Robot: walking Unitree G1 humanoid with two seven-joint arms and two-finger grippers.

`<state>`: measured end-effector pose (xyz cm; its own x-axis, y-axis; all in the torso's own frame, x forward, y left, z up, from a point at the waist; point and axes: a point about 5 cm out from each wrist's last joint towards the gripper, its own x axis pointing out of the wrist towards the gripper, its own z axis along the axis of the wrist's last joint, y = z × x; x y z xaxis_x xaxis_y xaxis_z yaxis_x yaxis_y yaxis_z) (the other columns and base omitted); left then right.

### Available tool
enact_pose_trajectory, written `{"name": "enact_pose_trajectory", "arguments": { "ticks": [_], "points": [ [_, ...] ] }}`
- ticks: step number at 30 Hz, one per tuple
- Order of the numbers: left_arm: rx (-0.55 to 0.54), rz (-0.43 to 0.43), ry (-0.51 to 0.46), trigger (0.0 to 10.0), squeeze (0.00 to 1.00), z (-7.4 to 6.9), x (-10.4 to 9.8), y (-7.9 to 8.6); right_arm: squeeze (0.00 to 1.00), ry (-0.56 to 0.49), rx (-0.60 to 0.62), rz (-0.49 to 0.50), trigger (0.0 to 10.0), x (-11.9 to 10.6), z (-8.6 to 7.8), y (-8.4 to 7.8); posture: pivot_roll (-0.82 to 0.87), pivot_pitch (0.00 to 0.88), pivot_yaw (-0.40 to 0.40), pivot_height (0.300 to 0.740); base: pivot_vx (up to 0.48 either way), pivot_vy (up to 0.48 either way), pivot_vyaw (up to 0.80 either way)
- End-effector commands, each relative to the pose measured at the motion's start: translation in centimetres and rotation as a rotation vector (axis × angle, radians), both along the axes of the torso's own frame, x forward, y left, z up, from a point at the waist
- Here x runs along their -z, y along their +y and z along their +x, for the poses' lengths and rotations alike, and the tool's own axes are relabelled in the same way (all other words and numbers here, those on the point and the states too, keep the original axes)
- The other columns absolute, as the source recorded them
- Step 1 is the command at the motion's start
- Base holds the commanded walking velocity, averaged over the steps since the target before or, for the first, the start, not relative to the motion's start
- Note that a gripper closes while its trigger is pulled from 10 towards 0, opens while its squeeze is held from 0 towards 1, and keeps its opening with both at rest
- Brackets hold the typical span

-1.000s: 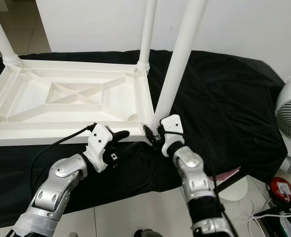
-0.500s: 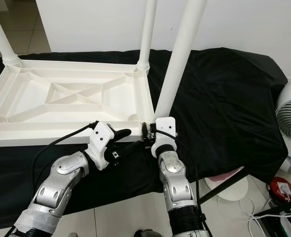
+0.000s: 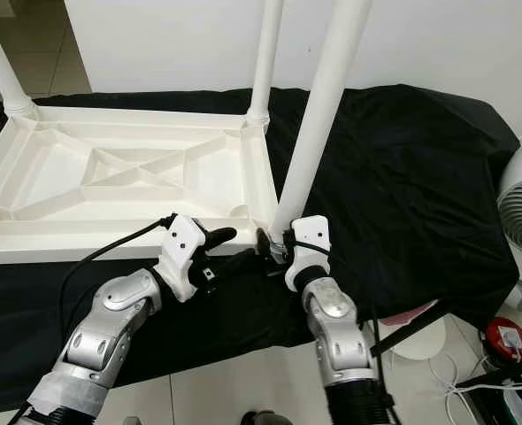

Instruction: Building children table

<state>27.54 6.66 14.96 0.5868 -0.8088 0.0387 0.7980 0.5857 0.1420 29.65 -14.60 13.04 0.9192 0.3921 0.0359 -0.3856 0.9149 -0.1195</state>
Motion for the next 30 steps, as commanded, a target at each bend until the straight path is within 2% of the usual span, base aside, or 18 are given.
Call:
{"name": "enact_pose_trajectory", "arguments": {
  "ticks": [1, 10, 14, 18, 19, 21, 22, 23, 30],
  "points": [
    [-0.054, -0.009, 0.016, 10.0, 0.0, 0.2, 0.3, 0.1, 0.0, -0.012, -0.058, -0.012, 10.0, 0.0, 0.3, -0.9, 0.04, 0.077, -0.078, 0.74, 0.0, 0.0, 0.0],
    [-0.053, -0.009, 0.008, 10.0, 0.0, 0.4, 0.2, -0.1, 0.0, -0.009, -0.166, -0.094, 10.0, -0.5, 2.5, -1.6, 0.05, 0.065, -0.079, 0.74, 0.0, 0.0, 0.0],
    [-0.059, -0.008, -0.003, 10.0, 0.0, 0.7, -0.1, 0.1, 0.0, 0.002, -0.261, -0.131, 10.0, -0.4, 3.5, -0.7, 0.06, 0.054, -0.082, 0.74, 0.0, 0.0, 0.0],
    [-0.061, -0.008, -0.005, 10.0, 0.0, 0.7, -0.1, 0.2, 0.0, 0.003, -0.291, -0.137, 10.0, -0.4, 3.6, -0.5, 0.06, 0.054, -0.082, 0.74, 0.0, 0.0, 0.0],
    [-0.061, -0.01, -0.006, 10.0, 0.0, 0.7, -0.1, 0.1, 0.0, 0.017, -0.361, -0.155, 10.0, -0.3, 4.0, 0.4, 0.06, 0.048, -0.085, 0.74, 0.0, 0.0, 0.0],
    [-0.061, -0.01, -0.006, 10.0, 0.0, 0.7, -0.1, 0.1, 0.0, 0.017, -0.361, -0.155, 10.0, -0.3, 4.0, 0.4, 0.06, 0.048, -0.085, 0.74, 0.0, 0.0, 0.0],
    [-0.061, -0.011, -0.008, 10.0, 0.0, 0.7, -0.2, 0.0, 0.0, 0.024, -0.389, -0.159, 2.7, -0.2, 4.1, 0.7, 0.06, 0.047, -0.086, 0.74, 0.0, 0.0, 0.0],
    [-0.062, -0.013, -0.009, 10.0, 0.0, 0.7, -0.2, 0.0, 0.0, 0.036, -0.42, -0.16, 0.0, 0.0, 4.1, 1.0, 0.07, 0.047, -0.09, 0.74, 0.0, 0.0, 0.0],
    [-0.069, -0.018, -0.006, 10.0, 0.0, 0.5, -0.1, 0.0, 0.0, 0.076, -0.459, -0.145, 0.0, 0.9, 3.6, 0.7, 0.06, 0.061, -0.098, 0.74, 0.0, 0.0, 0.0]
  ]
}}
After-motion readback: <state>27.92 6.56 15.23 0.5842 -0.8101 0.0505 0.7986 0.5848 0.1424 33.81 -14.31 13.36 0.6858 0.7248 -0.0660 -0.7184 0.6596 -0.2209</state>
